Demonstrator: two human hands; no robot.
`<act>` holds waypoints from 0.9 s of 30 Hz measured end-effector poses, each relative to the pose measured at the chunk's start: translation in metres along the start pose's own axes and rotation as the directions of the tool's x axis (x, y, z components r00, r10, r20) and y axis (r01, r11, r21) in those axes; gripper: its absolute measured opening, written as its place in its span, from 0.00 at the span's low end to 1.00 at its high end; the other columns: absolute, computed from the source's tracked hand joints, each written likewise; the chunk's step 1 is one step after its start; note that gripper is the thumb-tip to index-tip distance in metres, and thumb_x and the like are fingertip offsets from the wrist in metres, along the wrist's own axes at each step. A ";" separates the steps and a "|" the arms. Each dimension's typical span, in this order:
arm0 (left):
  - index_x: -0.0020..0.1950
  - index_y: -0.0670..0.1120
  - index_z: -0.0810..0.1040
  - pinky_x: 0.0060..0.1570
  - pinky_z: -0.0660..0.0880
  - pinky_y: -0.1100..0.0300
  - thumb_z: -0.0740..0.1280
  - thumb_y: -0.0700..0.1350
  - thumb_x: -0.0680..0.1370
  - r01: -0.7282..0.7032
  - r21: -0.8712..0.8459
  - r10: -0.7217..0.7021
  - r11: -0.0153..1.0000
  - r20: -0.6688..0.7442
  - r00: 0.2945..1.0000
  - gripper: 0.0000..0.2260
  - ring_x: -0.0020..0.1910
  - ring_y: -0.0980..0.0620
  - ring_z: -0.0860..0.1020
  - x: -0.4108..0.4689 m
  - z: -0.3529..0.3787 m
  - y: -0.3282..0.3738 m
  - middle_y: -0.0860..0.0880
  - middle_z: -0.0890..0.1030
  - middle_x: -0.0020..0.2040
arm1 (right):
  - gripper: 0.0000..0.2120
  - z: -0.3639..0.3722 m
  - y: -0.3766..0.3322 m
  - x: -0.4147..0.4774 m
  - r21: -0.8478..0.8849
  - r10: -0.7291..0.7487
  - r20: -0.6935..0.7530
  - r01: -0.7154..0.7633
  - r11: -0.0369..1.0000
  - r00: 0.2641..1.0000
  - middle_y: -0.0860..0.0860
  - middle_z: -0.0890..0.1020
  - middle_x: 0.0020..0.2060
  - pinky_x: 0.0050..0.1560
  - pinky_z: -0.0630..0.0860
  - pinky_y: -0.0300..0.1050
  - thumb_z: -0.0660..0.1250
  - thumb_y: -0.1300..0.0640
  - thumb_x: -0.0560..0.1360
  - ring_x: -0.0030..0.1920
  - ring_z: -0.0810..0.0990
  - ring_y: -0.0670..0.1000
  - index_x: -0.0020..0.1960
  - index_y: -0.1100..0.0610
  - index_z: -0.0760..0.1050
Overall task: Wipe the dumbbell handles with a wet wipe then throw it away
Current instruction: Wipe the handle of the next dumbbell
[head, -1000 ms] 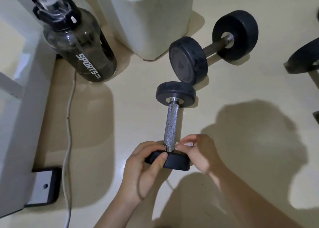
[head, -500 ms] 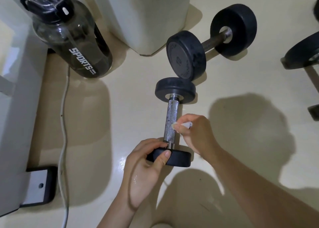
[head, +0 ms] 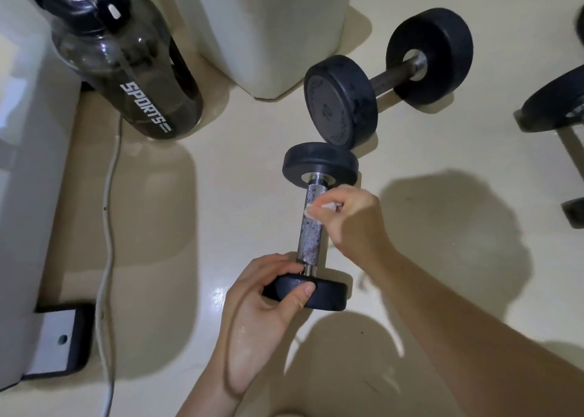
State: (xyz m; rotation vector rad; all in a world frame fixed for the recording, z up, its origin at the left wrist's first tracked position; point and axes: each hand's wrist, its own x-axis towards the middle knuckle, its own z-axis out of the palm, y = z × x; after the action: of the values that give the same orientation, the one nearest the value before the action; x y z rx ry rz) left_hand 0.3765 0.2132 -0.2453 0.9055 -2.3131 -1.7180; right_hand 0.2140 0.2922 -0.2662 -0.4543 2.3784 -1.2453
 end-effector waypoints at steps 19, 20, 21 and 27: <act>0.55 0.60 0.81 0.52 0.67 0.73 0.74 0.50 0.66 -0.149 0.168 0.120 0.974 0.173 0.978 0.18 0.56 0.59 0.76 -0.004 0.001 0.001 0.60 0.76 0.54 | 0.07 -0.014 0.002 0.002 -0.355 -0.216 0.061 0.223 0.908 0.974 0.51 0.84 0.43 0.47 0.74 0.43 0.68 0.64 0.71 0.43 0.81 0.51 0.43 0.57 0.84; 0.56 0.61 0.81 0.52 0.67 0.74 0.74 0.51 0.66 -0.144 0.182 0.110 0.973 0.186 0.976 0.19 0.56 0.60 0.75 -0.004 0.003 0.001 0.62 0.75 0.54 | 0.07 -0.016 0.004 -0.012 -0.406 -0.193 0.146 0.237 0.883 0.970 0.49 0.84 0.43 0.48 0.74 0.42 0.68 0.63 0.72 0.44 0.81 0.50 0.43 0.54 0.84; 0.55 0.62 0.81 0.51 0.66 0.75 0.74 0.51 0.65 -0.132 0.182 0.096 0.974 0.196 0.976 0.19 0.56 0.61 0.75 -0.003 0.005 0.001 0.63 0.75 0.54 | 0.07 -0.020 0.005 -0.023 -0.420 -0.148 0.236 0.238 0.876 0.961 0.47 0.84 0.43 0.47 0.75 0.41 0.68 0.62 0.72 0.43 0.81 0.48 0.43 0.53 0.84; 0.55 0.62 0.80 0.51 0.64 0.78 0.74 0.50 0.65 -0.164 0.224 0.118 0.961 0.206 0.971 0.19 0.54 0.65 0.73 -0.002 0.014 -0.001 0.65 0.75 0.54 | 0.12 -0.015 -0.008 0.019 -0.314 -0.288 0.219 0.347 0.884 0.932 0.54 0.73 0.32 0.44 0.75 0.43 0.58 0.68 0.68 0.36 0.72 0.54 0.31 0.56 0.72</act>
State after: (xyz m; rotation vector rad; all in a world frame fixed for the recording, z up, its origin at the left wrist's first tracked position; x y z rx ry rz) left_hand 0.3723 0.2254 -0.2505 0.6096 -2.6824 -1.5538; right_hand 0.1904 0.2895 -0.2562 -1.0567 2.4459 -0.8590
